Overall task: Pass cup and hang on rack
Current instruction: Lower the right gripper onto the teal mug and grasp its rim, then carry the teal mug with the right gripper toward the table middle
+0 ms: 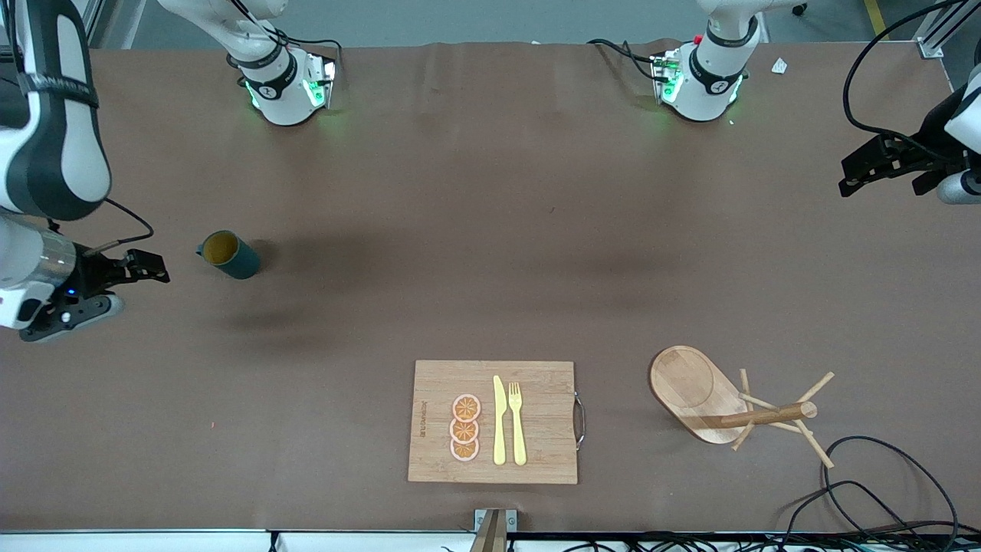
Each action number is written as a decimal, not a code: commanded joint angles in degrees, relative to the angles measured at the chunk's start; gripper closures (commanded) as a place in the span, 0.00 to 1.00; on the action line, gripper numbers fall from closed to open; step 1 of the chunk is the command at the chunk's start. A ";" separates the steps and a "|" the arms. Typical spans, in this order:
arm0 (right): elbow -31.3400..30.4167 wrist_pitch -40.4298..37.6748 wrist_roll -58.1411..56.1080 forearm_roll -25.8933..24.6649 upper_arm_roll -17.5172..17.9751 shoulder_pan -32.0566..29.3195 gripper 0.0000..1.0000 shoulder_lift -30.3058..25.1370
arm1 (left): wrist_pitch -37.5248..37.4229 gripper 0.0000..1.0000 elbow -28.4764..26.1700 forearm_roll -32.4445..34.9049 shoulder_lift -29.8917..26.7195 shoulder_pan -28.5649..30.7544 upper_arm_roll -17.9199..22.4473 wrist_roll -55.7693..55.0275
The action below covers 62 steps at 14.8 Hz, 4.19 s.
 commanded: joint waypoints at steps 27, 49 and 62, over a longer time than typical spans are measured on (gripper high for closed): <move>-25.01 11.17 -15.19 3.28 1.11 -1.07 1.00 -4.49 | -0.61 0.00 0.98 0.65 -0.16 0.17 -0.10 1.06; -1.82 14.32 68.93 13.65 0.93 47.28 1.00 6.03 | -0.79 0.00 0.89 0.74 -0.07 0.61 -0.01 0.54; 1.36 18.26 70.00 5.65 0.84 53.79 0.93 15.88 | 0.97 0.00 0.98 -1.11 3.27 -0.62 -0.80 -2.27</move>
